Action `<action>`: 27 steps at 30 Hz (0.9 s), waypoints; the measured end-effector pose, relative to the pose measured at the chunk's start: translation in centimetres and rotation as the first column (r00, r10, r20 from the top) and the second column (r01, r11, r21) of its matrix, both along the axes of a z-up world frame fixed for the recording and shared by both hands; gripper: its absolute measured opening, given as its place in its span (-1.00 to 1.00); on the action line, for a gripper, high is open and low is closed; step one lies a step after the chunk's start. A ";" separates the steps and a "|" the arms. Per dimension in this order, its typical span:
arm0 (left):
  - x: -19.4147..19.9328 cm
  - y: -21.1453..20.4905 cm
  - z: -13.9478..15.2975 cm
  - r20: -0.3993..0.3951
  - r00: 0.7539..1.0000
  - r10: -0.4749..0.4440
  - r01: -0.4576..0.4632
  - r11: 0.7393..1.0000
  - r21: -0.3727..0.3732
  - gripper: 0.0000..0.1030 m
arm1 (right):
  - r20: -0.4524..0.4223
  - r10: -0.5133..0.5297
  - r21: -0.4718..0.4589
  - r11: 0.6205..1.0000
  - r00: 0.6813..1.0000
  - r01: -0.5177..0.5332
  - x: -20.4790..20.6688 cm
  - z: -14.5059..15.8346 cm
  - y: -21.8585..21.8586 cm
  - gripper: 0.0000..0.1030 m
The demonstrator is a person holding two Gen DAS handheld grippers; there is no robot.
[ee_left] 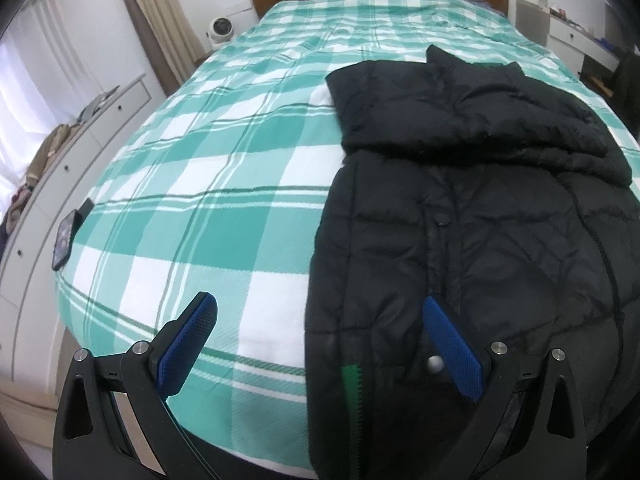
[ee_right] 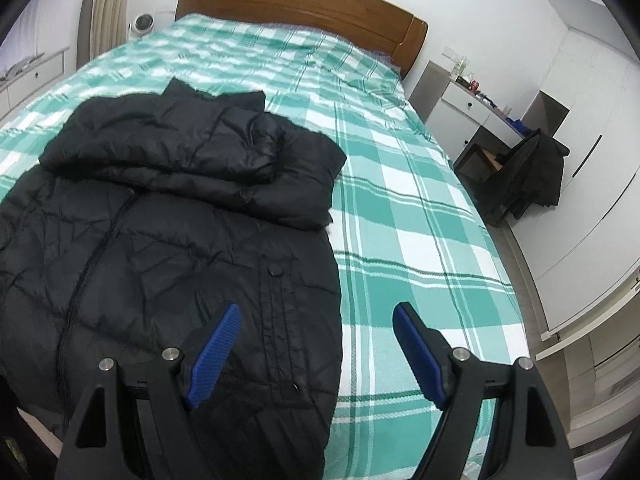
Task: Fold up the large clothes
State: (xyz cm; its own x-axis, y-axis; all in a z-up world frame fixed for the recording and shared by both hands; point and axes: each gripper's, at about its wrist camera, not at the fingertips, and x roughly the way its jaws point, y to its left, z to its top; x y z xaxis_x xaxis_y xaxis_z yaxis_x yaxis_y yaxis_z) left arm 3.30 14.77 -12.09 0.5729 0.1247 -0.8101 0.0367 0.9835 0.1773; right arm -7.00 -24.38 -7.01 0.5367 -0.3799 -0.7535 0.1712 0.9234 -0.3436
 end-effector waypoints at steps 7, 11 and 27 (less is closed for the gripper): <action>-0.2 0.3 -0.4 -0.011 1.000 -0.006 0.006 1.000 0.002 0.99 | -0.029 -0.004 -0.025 1.000 1.000 0.004 -0.3 -0.2 -0.2 0.57; -0.4 0.1 -0.6 -0.020 1.000 -0.014 0.014 1.000 0.003 0.98 | -0.022 -0.011 -0.047 0.999 1.000 0.010 -0.6 0.1 -0.4 0.57; -2.6 -5.7 5.6 0.065 0.993 -0.097 0.094 0.995 0.042 0.99 | -0.013 0.033 -0.020 0.999 0.999 -0.034 -1.3 0.7 0.2 0.57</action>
State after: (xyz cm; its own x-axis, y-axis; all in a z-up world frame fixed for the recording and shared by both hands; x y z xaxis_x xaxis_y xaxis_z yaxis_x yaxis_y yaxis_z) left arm 0.74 9.05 -6.53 0.6360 0.0974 -0.7655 0.1169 0.9684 0.2204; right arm -8.35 -24.17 -6.35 0.5395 -0.3768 -0.7530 0.1356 0.9215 -0.3639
